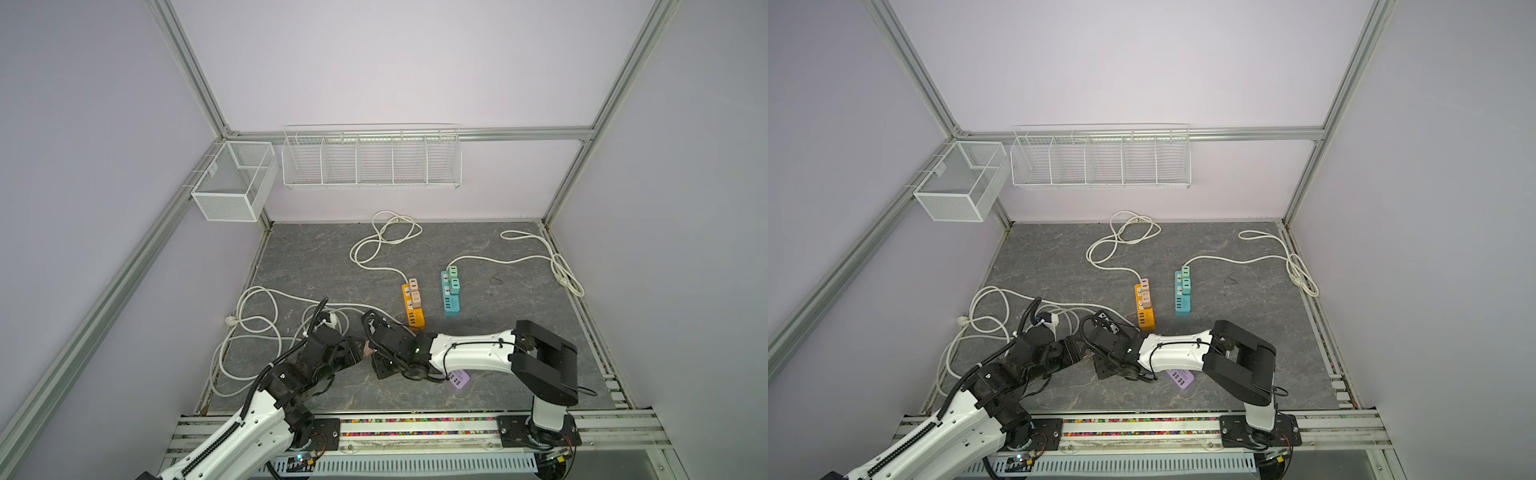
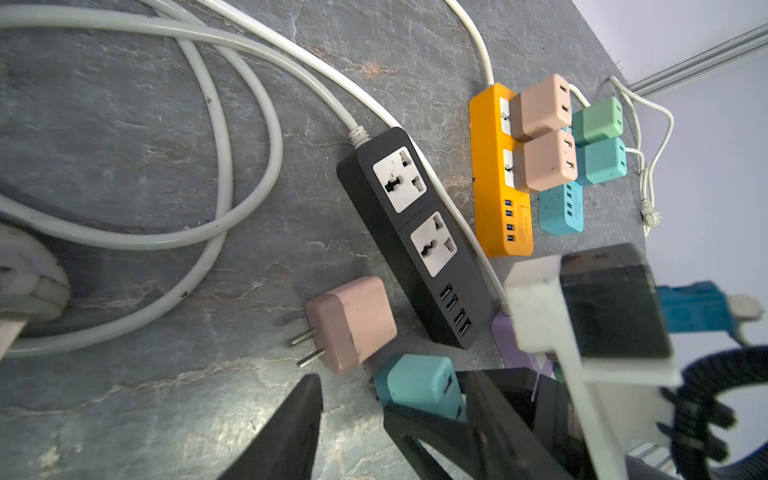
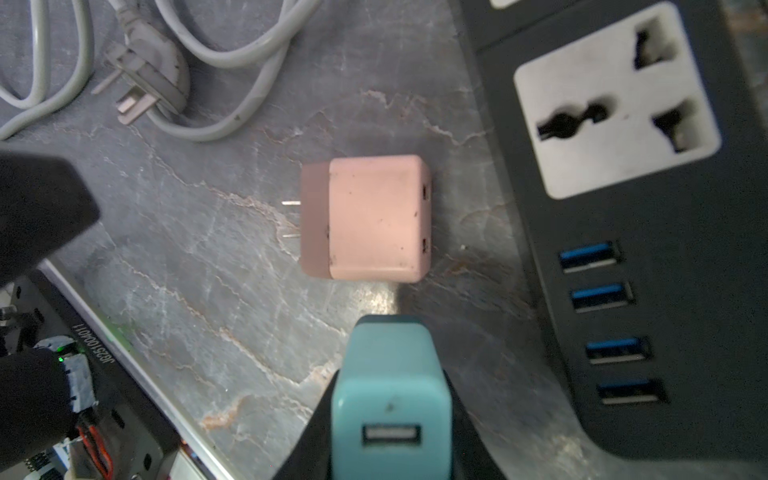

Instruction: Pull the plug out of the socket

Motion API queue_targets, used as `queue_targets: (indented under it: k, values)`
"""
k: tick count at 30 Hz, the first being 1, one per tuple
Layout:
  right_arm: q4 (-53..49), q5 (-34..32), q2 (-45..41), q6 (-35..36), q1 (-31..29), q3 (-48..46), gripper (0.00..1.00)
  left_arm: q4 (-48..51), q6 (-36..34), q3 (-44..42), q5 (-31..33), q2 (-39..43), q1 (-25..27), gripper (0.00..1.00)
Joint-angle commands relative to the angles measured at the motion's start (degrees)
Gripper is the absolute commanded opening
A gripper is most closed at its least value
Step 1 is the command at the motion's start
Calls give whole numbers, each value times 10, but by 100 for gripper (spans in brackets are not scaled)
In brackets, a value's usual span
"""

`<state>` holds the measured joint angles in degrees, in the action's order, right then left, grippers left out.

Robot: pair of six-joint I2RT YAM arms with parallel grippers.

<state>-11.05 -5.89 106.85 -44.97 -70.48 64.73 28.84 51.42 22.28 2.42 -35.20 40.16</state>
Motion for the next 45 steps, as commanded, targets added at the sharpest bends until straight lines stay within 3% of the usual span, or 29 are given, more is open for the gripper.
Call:
queue_targets:
  k: [1,15,23,36,45]
  values:
    - [-2,9,9,-8,3,12,36,0,2,-1,9,-2,2,57]
    - [-36,1,-6,7,5,17,54,16,-20,28,17,-10,2,59]
    - [-48,-2,-24,17,6,18,58,23,-29,46,19,-9,2,59]
    - [-138,-91,-142,67,20,1,66,-11,-39,82,6,-33,1,59]
    - [-197,-150,-216,102,61,-16,72,-88,-54,120,-26,-124,1,59]
